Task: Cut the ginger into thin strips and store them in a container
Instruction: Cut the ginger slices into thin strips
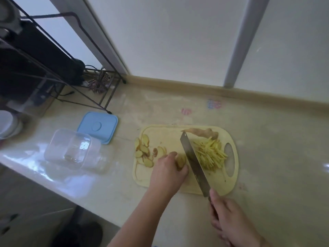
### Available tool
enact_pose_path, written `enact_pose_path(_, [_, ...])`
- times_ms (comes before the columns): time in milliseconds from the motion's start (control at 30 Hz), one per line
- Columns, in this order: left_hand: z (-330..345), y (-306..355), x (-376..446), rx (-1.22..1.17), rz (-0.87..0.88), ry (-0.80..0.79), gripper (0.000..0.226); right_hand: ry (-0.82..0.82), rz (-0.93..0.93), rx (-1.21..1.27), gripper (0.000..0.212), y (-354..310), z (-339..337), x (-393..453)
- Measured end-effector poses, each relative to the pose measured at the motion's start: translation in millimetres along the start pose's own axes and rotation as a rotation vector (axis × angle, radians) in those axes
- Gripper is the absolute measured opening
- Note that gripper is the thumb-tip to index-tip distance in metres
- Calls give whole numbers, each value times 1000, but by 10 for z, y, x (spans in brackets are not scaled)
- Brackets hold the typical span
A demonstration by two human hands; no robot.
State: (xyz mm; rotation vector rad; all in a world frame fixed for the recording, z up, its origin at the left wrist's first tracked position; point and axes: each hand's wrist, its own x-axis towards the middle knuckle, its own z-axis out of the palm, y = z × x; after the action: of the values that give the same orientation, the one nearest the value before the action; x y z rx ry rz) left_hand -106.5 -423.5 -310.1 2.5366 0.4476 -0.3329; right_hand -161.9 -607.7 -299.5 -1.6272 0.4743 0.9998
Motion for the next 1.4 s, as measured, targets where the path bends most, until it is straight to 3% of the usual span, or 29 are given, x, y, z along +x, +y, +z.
enact_pose_path(100, [-13,-176,-20,-86,63,39,34,77,-15,-67,59,40,87,15])
enact_pose_path(267, [49,-308,97,-129,194,69,11,364,-134,-99,50,33,573,-50])
enact_pose_path(333, [55,-320,127,-150,227,79,7,370,-115,-24,66,15,643,-43])
enact_pose_path(400, [45,-343,145,-176,242,66,5,365,-85,45,57,4,639,-30])
enact_pose_path(467, [22,-386,158,-182,272,39,13,305,-61,75,63,-15,609,-34])
enact_pose_path(533, [-7,-444,170,-152,392,86,11,284,-25,121,73,-24,589,-35])
enact_pose_path(633, [32,-575,228,-26,741,189,15,260,-36,125,68,-48,580,-24])
enact_pose_path(733, [83,-665,337,30,952,122,10,252,-75,50,78,-29,623,-9])
enact_pose_path(800, [96,-698,398,24,964,86,11,281,-104,-16,98,0,663,6])
enact_pose_path(933, [96,-696,425,31,978,68,14,386,-155,-32,104,-8,709,-39])
enact_pose_path(1033, [89,-674,432,36,1007,77,6,435,-205,-91,92,-46,823,-78])
enact_pose_path(1133, [77,-654,441,-8,1009,84,7,685,-397,-304,59,-49,877,-98])
enact_pose_path(1233, [88,-653,456,-40,1002,95,11,785,-476,-151,48,-78,1075,-43])
enact_pose_path(1333, [110,-680,452,-36,1001,91,3,807,-432,228,53,-49,1141,72])
enact_pose_path(1400, [119,-697,442,-12,981,93,5,704,-322,73,66,5,1103,36])
